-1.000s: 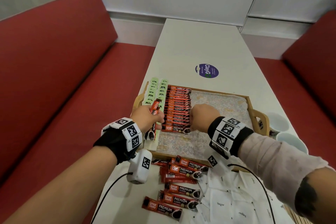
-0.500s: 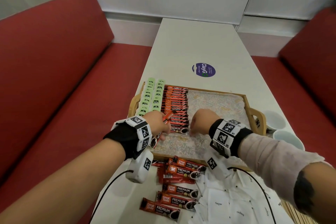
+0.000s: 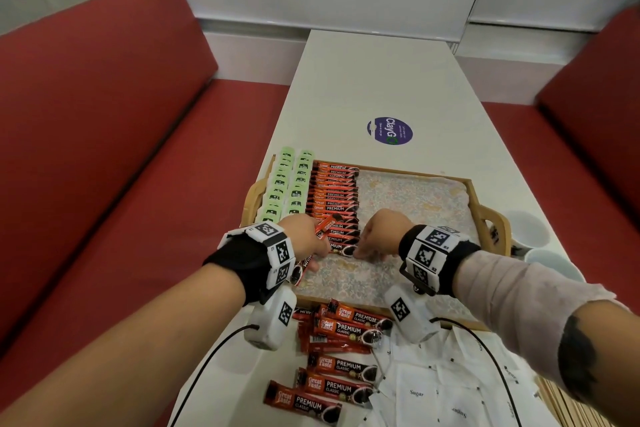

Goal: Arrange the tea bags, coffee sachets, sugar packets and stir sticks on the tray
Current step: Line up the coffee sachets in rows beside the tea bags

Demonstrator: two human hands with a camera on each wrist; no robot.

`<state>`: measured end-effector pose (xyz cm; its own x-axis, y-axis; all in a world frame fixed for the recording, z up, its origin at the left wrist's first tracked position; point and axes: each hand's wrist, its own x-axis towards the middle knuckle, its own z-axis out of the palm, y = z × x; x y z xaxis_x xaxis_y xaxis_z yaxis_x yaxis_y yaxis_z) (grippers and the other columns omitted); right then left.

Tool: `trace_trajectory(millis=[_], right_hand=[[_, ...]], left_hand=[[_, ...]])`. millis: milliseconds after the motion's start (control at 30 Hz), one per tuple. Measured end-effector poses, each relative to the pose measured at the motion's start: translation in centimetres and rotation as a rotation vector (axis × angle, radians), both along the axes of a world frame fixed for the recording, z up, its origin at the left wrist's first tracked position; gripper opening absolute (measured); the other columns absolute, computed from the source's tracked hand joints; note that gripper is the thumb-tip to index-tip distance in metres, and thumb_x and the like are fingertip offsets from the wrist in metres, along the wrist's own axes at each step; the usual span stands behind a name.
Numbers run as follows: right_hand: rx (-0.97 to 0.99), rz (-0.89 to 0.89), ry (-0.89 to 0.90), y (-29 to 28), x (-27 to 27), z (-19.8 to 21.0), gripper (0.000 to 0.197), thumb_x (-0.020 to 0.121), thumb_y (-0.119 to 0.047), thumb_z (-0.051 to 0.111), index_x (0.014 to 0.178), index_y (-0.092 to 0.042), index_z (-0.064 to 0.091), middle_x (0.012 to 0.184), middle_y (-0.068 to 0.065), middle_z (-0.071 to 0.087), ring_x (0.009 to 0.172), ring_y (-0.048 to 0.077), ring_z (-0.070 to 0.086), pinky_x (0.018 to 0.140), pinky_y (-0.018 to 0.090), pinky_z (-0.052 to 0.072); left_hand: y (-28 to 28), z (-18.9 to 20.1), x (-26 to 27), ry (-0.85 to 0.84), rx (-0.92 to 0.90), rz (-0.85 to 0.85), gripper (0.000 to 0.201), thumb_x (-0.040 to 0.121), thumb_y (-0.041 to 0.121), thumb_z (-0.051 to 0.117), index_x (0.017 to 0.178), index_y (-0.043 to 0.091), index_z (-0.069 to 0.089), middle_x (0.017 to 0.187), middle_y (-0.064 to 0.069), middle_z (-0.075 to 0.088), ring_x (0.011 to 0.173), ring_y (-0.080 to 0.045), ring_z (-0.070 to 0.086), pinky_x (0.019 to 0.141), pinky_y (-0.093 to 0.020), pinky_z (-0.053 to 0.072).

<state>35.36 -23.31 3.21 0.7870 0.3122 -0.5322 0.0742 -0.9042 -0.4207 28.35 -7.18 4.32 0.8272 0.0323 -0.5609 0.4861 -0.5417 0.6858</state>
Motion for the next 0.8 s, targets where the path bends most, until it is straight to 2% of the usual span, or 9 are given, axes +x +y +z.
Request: trace_trajectory(millis=[133,267,367,433,533,600,700,800], right_hand=[[0.032,-0.027,0.022,0.05,0.08,-0.03,0.018,0.072,-0.021,0.082,0.080,-0.007,0.073,0.077,0.006,0.074,0.062,0.014,0.067,0.072,0.030,0.059],[0.046,-0.044,0.038,0.15,0.06,-0.07,0.019,0.073,-0.019,0.082,0.083,-0.005,0.074,0.079,0.007,0.074,0.065,0.016,0.069,0.074,0.032,0.059],[0.042,-0.050,0.048,0.07,0.03,-0.21,0.022,0.073,-0.020,0.082,0.086,-0.003,0.074,0.080,0.008,0.075,0.061,0.016,0.067,0.071,0.030,0.059],[0.035,-0.053,0.056,0.06,-0.04,-0.23,0.024,0.073,-0.021,0.082,0.087,-0.004,0.074,0.081,0.009,0.075,0.062,0.017,0.066,0.069,0.029,0.058],[0.027,-0.050,0.077,0.00,-0.14,-0.10,0.023,0.074,-0.022,0.081,0.087,-0.005,0.074,0.080,0.008,0.075,0.057,0.014,0.064,0.054,0.022,0.050],[0.029,-0.049,0.087,-0.12,-0.16,0.05,0.021,0.074,-0.022,0.080,0.087,-0.006,0.074,0.080,0.007,0.075,0.056,0.013,0.063,0.049,0.020,0.045],[0.055,-0.052,0.081,-0.23,-0.07,0.10,0.018,0.075,-0.018,0.080,0.085,-0.005,0.073,0.081,0.009,0.074,0.059,0.014,0.064,0.057,0.024,0.053],[0.105,-0.061,0.065,-0.23,0.09,-0.04,0.013,0.074,-0.012,0.080,0.080,-0.004,0.072,0.080,0.011,0.074,0.062,0.016,0.067,0.070,0.031,0.059]], left_hand=[[0.02,-0.05,0.11,-0.006,-0.003,0.007,0.010,0.084,0.008,0.068,0.093,0.005,0.063,0.086,-0.009,0.070,0.069,-0.024,0.070,0.079,-0.047,0.057],[-0.04,0.04,0.07,0.008,0.001,0.012,0.012,0.084,0.008,0.067,0.094,0.004,0.062,0.084,-0.007,0.069,0.067,-0.023,0.069,0.079,-0.044,0.058],[-0.16,0.16,-0.03,0.015,0.001,0.008,0.009,0.085,0.007,0.066,0.093,0.006,0.060,0.075,-0.001,0.068,0.056,-0.016,0.066,0.072,-0.036,0.057],[-0.23,0.22,-0.10,0.006,0.020,0.004,0.008,0.086,0.007,0.065,0.092,0.006,0.060,0.072,-0.002,0.068,0.054,-0.015,0.065,0.069,-0.035,0.057],[-0.25,0.21,-0.25,0.003,0.003,0.019,0.008,0.085,0.006,0.064,0.092,0.006,0.059,0.069,-0.002,0.067,0.055,-0.017,0.065,0.071,-0.040,0.057],[-0.30,0.21,-0.31,0.002,0.012,0.021,0.012,0.085,0.007,0.065,0.095,0.002,0.061,0.075,-0.006,0.070,0.059,-0.019,0.068,0.074,-0.042,0.058],[-0.38,0.15,-0.26,-0.001,0.005,0.037,0.020,0.085,0.010,0.066,0.102,-0.001,0.061,0.092,-0.015,0.072,0.070,-0.026,0.071,0.076,-0.046,0.058],[-0.48,0.03,-0.19,-0.008,0.000,0.036,0.021,0.086,0.011,0.066,0.102,-0.001,0.061,0.093,-0.016,0.072,0.069,-0.026,0.071,0.076,-0.047,0.058]])
